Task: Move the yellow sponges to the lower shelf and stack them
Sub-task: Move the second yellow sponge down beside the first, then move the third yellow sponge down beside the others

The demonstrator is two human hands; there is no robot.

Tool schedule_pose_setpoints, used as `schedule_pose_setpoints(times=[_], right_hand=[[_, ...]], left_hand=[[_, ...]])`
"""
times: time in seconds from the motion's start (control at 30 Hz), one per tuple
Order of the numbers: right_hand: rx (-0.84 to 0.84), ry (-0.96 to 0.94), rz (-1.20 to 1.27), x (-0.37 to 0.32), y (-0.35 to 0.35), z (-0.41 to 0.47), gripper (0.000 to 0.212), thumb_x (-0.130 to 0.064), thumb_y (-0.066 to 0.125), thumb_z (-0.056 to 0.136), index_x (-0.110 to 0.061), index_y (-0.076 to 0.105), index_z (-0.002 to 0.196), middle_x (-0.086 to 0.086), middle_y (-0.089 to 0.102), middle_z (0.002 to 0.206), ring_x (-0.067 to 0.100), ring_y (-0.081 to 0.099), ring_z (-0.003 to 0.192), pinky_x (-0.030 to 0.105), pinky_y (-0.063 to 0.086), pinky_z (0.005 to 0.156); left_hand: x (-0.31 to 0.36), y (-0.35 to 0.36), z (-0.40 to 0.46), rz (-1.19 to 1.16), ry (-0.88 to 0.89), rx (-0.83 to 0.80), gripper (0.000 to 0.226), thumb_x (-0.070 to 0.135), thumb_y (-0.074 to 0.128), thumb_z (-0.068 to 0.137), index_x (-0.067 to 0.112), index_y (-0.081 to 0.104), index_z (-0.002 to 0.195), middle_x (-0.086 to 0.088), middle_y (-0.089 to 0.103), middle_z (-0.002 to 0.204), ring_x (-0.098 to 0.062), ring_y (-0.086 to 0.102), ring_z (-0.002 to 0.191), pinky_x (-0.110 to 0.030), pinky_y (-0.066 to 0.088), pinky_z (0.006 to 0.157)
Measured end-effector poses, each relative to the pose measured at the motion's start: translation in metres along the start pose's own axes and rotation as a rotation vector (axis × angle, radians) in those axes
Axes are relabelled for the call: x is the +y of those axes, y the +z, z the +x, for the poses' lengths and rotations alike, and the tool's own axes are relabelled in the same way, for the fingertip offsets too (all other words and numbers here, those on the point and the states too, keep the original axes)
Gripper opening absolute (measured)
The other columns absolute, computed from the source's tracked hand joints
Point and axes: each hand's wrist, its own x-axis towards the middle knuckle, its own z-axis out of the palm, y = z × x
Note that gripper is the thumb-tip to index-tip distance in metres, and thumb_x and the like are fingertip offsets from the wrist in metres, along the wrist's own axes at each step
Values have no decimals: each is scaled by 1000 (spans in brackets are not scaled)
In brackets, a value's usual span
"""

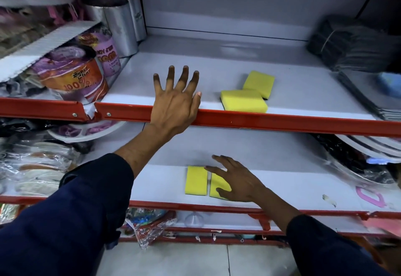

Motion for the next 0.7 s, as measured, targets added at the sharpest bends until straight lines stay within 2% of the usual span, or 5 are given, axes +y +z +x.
schedule_pose_setpoints(times=[0.2,0.33,0.43,0.57,0.7], right_hand=[[391,-208,-14,-21,-70,-15,47,-34,60,91,-30,56,138,0,55,146,20,57,127,34,56,92],[740,-285,-75,-17,-118,-21,37,-25,65,89,-22,65,125,8,66,126,25,65,112,33,51,91],[877,-207,-67,-8,-157,-18,35,-25,66,87,-20,64,122,7,66,121,27,63,110,36,50,92],[833,57,-17,10,-200,-1,39,-36,60,89,-25,61,126,-2,61,126,23,55,119,41,49,98],[476,266,123,32,-237,16,65,-46,53,80,-34,45,144,-3,50,149,25,47,133,46,44,110]], left_hand=[[11,0,-9,-11,51,-33,62,49,14,104,19,23,157,-9,24,167,-36,13,156,-70,13,121],[12,2,-11,-19,32,-56,66,50,10,102,18,27,156,-10,29,165,-36,15,156,-68,15,121],[13,0,-11,-9,27,-65,67,50,7,101,18,29,156,-10,31,164,-37,16,155,-68,17,121],[14,0,-12,-12,14,-65,71,51,2,99,19,29,156,-9,32,164,-37,16,155,-67,16,122],[15,2,-10,-11,0,-71,72,52,-1,98,21,28,156,-7,30,165,-36,14,156,-66,15,123]])
